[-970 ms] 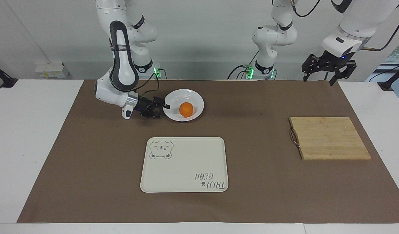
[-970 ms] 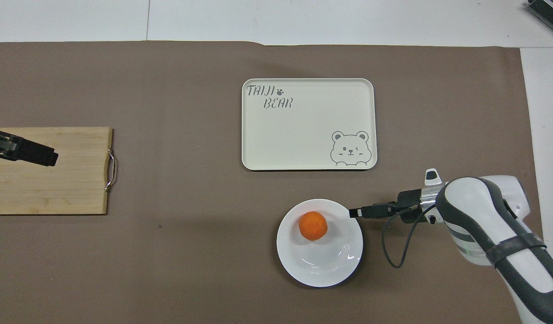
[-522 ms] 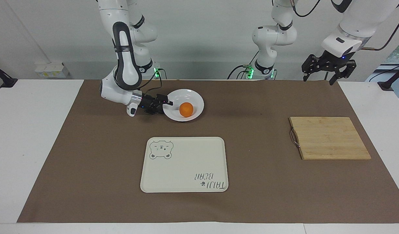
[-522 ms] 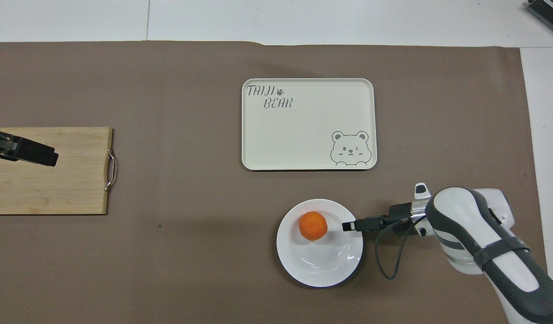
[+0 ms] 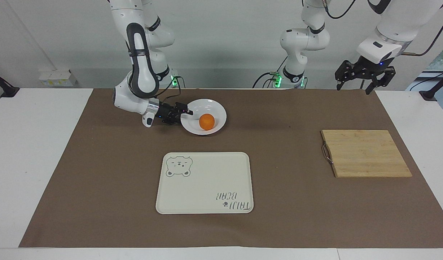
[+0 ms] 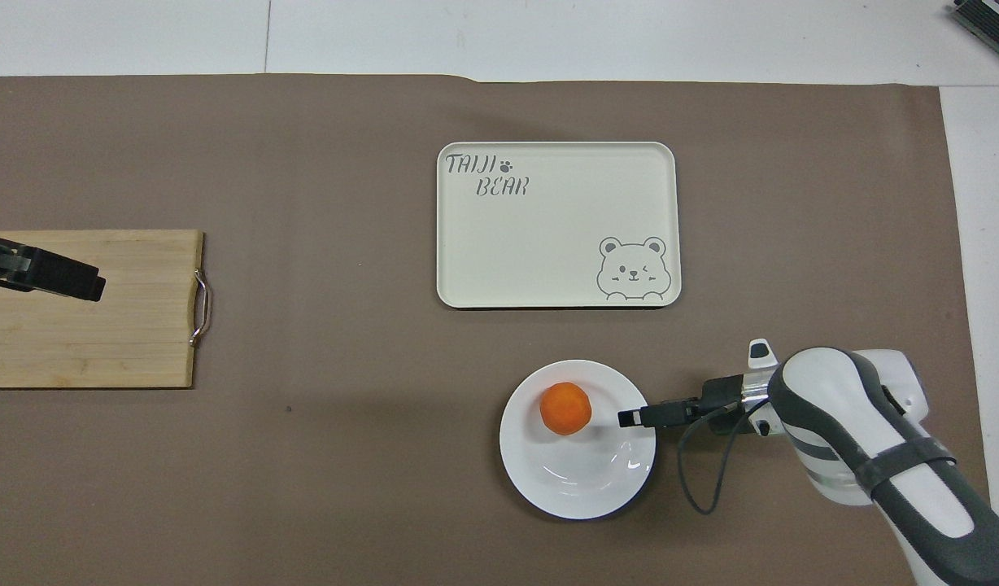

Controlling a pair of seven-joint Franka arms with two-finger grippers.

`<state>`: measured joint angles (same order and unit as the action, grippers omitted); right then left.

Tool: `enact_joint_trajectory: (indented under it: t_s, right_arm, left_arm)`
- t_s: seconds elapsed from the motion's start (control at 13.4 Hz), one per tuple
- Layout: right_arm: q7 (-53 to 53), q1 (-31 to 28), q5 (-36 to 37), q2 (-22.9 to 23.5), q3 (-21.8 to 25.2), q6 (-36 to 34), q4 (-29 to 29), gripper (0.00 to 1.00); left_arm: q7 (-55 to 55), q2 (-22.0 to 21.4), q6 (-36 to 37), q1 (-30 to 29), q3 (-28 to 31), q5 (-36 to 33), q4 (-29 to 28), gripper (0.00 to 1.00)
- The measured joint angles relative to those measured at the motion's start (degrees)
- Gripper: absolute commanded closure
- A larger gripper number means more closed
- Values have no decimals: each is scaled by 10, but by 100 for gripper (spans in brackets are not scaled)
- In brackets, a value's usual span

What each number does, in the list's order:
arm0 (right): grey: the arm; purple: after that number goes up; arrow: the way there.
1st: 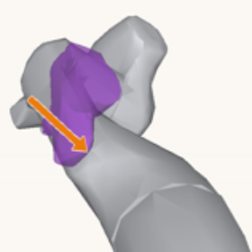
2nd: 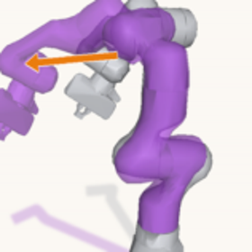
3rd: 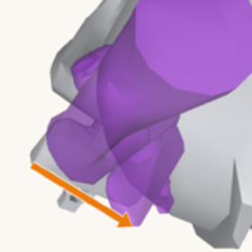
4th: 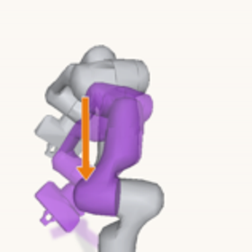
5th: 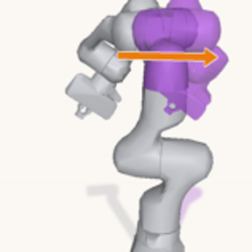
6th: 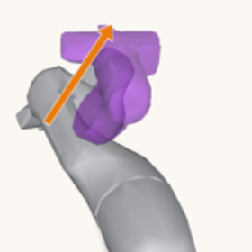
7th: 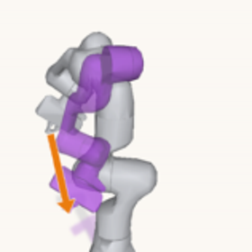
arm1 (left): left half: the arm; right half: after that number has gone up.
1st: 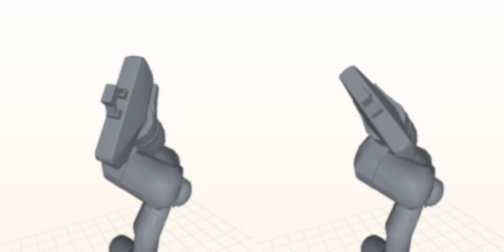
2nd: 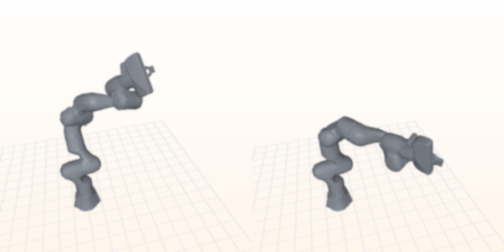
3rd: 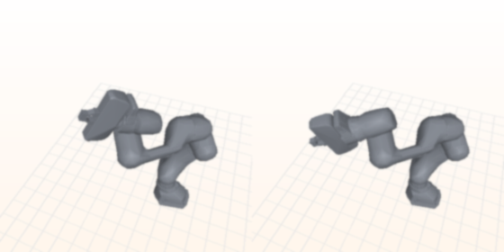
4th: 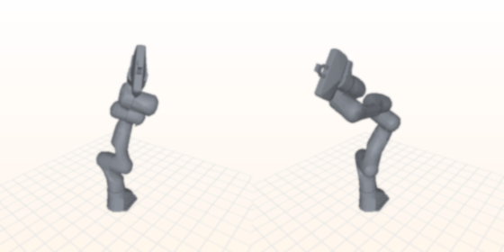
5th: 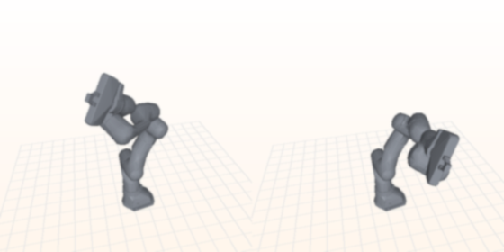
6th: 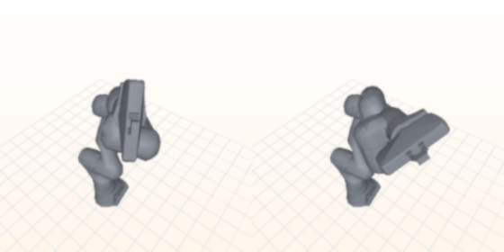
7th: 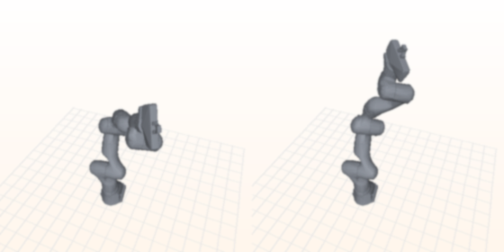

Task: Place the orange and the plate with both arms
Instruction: 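Grip the white plate rim with the right gripper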

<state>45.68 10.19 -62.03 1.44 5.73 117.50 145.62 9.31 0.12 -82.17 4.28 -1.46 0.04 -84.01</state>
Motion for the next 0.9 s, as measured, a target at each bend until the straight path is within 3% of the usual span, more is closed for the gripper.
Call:
enact_joint_trajectory:
  t_s: [0.15, 0.45, 0.9]
  right_arm:
    - [0, 1, 0, 0, 0, 0, 0, 78]
    - [0, 1, 0, 0, 0, 4, 1, 100]
    - [16, 2, 0, 0, 0, 8, -6, 100]
  left_arm:
    - [0, 0, 0, 0, 0, 0, 0, 0]
    - [0, 0, 0, 0, -1, 0, 0, 0]
    - [0, 0, 0, -1, 1, 0, 0, 0]
